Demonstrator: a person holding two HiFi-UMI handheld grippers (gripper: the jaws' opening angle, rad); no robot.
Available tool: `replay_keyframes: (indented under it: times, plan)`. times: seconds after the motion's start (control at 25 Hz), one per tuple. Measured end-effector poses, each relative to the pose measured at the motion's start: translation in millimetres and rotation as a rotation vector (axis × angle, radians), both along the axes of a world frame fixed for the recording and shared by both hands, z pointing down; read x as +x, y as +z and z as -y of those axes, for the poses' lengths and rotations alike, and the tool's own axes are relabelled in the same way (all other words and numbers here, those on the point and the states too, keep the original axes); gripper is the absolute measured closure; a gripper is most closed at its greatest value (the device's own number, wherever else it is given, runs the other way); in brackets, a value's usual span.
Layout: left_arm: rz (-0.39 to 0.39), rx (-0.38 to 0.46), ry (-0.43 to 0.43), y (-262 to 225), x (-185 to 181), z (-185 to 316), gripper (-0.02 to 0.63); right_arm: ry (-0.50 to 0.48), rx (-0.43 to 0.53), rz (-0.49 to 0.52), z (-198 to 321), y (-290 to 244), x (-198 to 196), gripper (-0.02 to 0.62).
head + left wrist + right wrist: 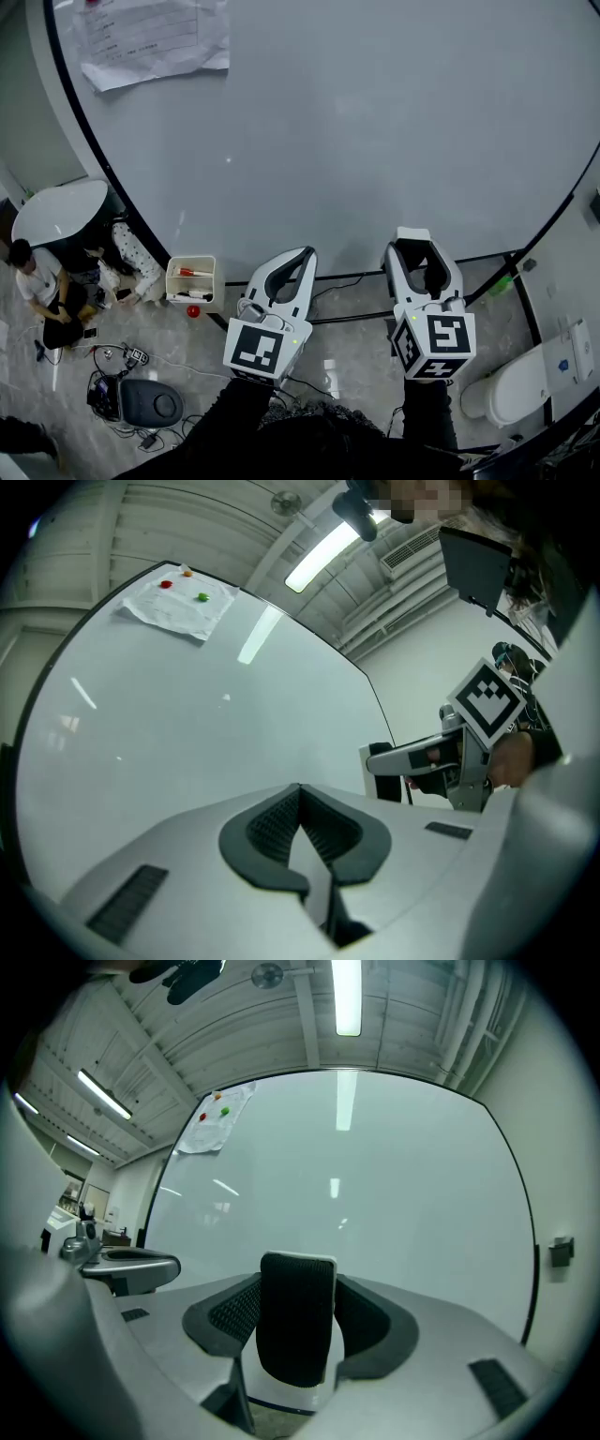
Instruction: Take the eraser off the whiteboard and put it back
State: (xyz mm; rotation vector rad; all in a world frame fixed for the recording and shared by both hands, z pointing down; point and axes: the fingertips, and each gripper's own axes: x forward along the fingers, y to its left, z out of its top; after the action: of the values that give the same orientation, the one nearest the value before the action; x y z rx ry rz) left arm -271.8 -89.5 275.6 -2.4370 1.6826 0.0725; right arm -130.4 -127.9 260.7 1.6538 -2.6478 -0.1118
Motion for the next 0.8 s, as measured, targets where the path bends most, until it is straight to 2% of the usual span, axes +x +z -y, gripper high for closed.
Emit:
replay_keyframes:
  times: [0.36, 0.56, 0.8]
  plan:
    - [-0.018, -0.013, 0.030, 7.5, 89.8, 16.2, 0.600, 0.052, -0.015, -0.008, 11.2, 5.9, 103.9, 0.350]
    - [-0.029, -0.029, 0.014, 11.0, 112.2, 17.5, 0.600, 0.064, -0.004, -0.009, 9.2, 8.6, 141.8, 0.350]
    - [-0.009, -0.033, 0.060, 10.1, 130.4, 26.1, 0.600, 0.119, -0.008, 0.009, 9.5, 12.7, 173.7, 0.350]
